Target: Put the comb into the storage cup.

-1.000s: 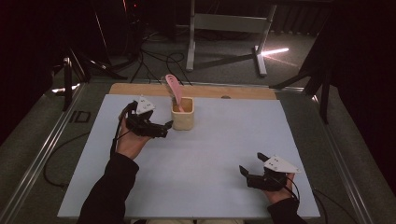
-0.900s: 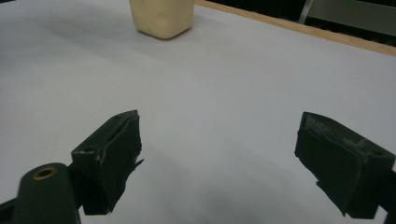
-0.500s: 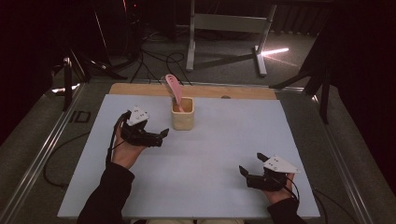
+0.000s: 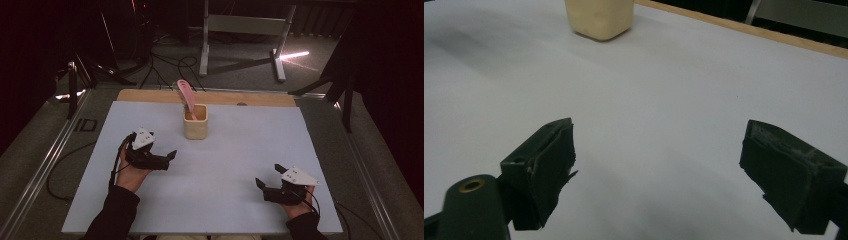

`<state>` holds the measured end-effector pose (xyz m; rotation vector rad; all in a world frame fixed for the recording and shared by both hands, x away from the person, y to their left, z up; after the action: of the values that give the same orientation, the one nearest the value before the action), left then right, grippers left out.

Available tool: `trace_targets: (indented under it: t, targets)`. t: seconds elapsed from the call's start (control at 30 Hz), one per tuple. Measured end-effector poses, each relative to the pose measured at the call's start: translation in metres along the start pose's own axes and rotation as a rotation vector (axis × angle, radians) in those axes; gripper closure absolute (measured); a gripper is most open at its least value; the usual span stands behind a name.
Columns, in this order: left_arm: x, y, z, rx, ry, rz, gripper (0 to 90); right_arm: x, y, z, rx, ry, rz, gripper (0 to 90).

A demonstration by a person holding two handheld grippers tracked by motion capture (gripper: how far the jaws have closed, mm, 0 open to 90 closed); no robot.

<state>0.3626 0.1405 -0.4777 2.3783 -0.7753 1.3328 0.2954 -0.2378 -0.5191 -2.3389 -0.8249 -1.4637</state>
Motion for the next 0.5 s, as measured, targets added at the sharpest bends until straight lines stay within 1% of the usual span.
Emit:
trace_targets:
  t: [0.13, 0.3, 0.4, 0.5]
  targets:
    - [-0.009, 0.0, -0.002, -0.001, -0.003, 0.001, 0.1, 0.0, 0.0, 0.0, 0.0, -0.001, -0.002, 14.2]
    - [-0.018, 0.0, -0.006, 0.008, 0.013, -0.013, 0.1, 0.0, -0.001, 0.0, 0.001, -0.001, 0.001, 14.1]
    - [-0.024, 0.001, -0.009, 0.019, 0.022, -0.012, 0.1, 0.0, -0.001, 0.0, 0.001, -0.002, 0.001, 14.1]
    - [-0.031, 0.002, -0.011, 0.018, 0.028, -0.021, 0.1, 0.0, -0.001, 0.0, 0.0, -0.002, 0.001, 14.1]
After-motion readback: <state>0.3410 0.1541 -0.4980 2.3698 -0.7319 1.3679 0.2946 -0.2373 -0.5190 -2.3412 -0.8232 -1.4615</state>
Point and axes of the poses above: each handheld gripper's, and its own axes: z roughly forward along the jaws, x roughly out of its top, y roughly to its right, the point moved 6 cm from there along z, roughly forward along the jaws, and after that the axes turned 3 degrees about -z, right-handed, at the moved point
